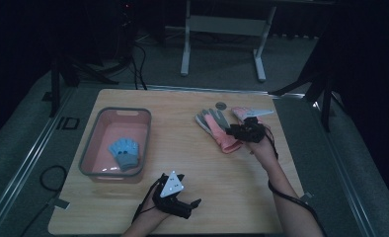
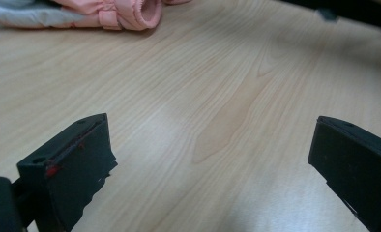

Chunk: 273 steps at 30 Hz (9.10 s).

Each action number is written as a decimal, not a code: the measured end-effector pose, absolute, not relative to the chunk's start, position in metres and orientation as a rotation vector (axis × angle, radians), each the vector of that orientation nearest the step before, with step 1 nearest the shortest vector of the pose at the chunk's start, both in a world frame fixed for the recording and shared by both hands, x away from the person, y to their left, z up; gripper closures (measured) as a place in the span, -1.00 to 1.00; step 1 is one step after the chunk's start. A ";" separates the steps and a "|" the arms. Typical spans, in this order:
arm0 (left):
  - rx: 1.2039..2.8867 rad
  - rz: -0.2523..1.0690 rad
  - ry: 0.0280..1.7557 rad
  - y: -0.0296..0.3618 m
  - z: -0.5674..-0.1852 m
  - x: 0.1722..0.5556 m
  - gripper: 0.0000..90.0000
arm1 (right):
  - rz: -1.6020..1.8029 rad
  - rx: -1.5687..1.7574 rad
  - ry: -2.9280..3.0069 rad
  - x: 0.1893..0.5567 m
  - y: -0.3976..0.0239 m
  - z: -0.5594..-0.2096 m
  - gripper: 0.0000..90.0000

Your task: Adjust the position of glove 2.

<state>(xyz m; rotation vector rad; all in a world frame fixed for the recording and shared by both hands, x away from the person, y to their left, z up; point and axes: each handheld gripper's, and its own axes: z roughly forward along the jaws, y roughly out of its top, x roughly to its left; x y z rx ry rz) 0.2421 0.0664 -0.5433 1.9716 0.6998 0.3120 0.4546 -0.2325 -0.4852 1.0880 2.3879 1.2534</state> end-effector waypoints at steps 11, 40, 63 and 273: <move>1.942 0.304 0.735 0.075 -0.548 0.241 -0.95 | 1.061 1.077 2.426 0.509 -0.214 -0.515 0.23; 1.944 0.407 0.744 0.075 -0.552 0.240 -0.95 | 1.110 1.438 2.176 0.414 -0.173 -0.475 0.95; 1.954 0.406 0.737 0.074 -0.554 0.239 -0.95 | 1.105 1.611 2.100 0.369 -0.150 -0.515 0.94; 1.943 0.496 0.767 0.076 -0.552 0.237 -0.95 | 1.012 1.431 2.195 0.348 -0.126 -0.493 0.78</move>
